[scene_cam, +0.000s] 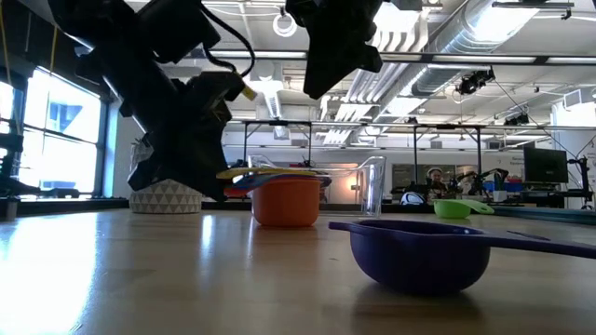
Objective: Nest measuring cups in basket
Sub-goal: Stack the yellow measuring cup on top of the blue measuring cup
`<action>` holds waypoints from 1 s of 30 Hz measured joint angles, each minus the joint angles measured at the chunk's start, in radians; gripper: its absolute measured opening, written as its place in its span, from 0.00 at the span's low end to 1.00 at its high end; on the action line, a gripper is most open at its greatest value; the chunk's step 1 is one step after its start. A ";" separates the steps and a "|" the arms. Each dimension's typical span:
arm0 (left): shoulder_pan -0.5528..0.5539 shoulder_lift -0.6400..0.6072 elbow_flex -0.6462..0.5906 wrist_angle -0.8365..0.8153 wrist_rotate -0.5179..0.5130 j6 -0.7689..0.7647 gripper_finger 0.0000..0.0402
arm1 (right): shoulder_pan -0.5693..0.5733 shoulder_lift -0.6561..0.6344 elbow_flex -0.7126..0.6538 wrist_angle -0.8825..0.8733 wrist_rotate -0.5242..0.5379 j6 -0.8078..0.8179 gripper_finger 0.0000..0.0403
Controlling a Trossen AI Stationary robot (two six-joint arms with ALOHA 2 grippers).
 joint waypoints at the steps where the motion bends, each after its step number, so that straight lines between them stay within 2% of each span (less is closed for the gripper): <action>1: -0.005 0.000 0.004 0.001 0.000 0.000 0.15 | 0.000 0.000 0.000 0.000 0.000 0.000 0.14; 9: -0.016 0.000 0.017 0.001 0.000 0.017 0.15 | 0.000 -0.001 0.000 0.000 0.000 -0.012 0.14; 16: -0.016 0.000 0.017 0.000 0.000 0.017 0.15 | 0.014 0.002 -0.001 -0.090 -0.056 0.149 0.14; 23: -0.015 0.000 0.017 0.002 0.000 0.026 0.15 | 0.061 0.049 -0.001 -0.065 -0.065 0.320 0.14; 30: -0.015 0.000 0.017 0.006 -0.004 0.061 0.15 | 0.081 0.128 -0.001 -0.031 -0.065 0.423 0.14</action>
